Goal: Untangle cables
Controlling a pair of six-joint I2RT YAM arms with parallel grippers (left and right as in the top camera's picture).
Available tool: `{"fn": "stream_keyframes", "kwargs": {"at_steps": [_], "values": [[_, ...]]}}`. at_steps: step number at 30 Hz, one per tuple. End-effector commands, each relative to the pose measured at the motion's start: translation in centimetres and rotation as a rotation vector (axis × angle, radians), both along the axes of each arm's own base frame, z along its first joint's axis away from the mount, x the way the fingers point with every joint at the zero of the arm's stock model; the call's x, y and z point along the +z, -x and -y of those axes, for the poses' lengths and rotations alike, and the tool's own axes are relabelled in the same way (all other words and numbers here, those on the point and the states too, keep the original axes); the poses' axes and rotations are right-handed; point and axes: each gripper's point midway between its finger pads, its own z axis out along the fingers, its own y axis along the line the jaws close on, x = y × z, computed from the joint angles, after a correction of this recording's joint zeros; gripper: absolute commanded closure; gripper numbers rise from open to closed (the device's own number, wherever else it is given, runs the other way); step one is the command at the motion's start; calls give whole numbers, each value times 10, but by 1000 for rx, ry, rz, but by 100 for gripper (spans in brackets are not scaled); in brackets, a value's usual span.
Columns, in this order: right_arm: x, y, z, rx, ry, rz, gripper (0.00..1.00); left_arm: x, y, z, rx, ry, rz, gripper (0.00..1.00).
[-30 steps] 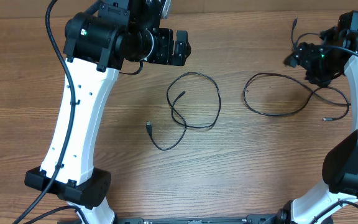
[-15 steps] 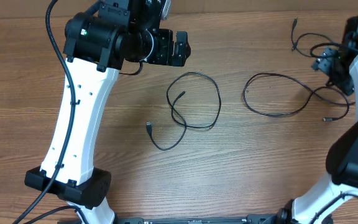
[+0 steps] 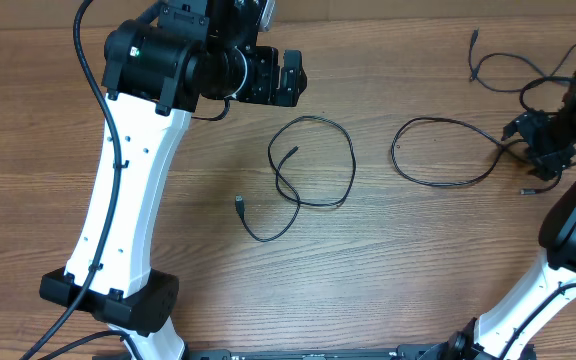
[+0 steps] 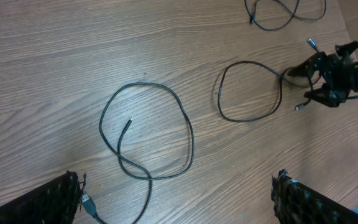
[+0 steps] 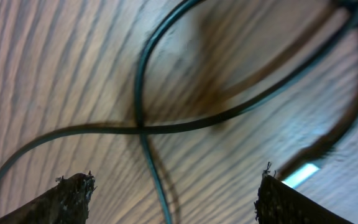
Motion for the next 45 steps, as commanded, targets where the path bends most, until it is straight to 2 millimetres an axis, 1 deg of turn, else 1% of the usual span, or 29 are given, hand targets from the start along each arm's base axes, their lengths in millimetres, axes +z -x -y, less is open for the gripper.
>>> {"fn": "stream_keyframes", "kwargs": {"at_steps": [1,6,10,12,15,17,18,19,23,25,29,38,39,43,45], "values": [[-6,-9,-16,27,-32,12,16,0,1,3,-25,-2,8,0],[-5,-22,-23,54,-14,46,17,0,1,3,-25,-3,7,0],[-5,-24,-19,-40,-6,48,19,0,1,3,-25,-3,6,0],[-6,-25,-17,-79,-2,49,18,0,1,3,-25,-3,7,0],[-6,-25,-18,-105,-9,45,18,-1,1,3,-25,-3,6,0],[-8,-23,-21,-121,-15,35,18,-1,1,3,-25,-3,6,0],[-9,-23,-24,-123,-17,30,15,-1,1,3,-25,-3,6,0],[-11,-23,-28,-118,-20,25,15,0,1,3,-25,-3,7,0],[-17,-26,-45,-97,-29,20,16,0,1,3,-27,-4,9,0],[-22,-30,-49,-78,-2,23,16,0,0,3,-31,-5,14,0],[-28,-23,-44,-170,78,-27,19,-1,0,3,-58,-21,29,0],[-28,-37,-32,-230,96,38,19,-2,1,3,-71,-30,31,0],[-29,-37,-30,-234,97,37,18,-2,1,3,-71,-30,31,0],[-39,-33,-27,-242,91,12,5,-2,1,3,-71,-29,31,1],[-46,-28,-28,-240,86,-15,3,-2,1,3,-71,-30,30,0]]}}
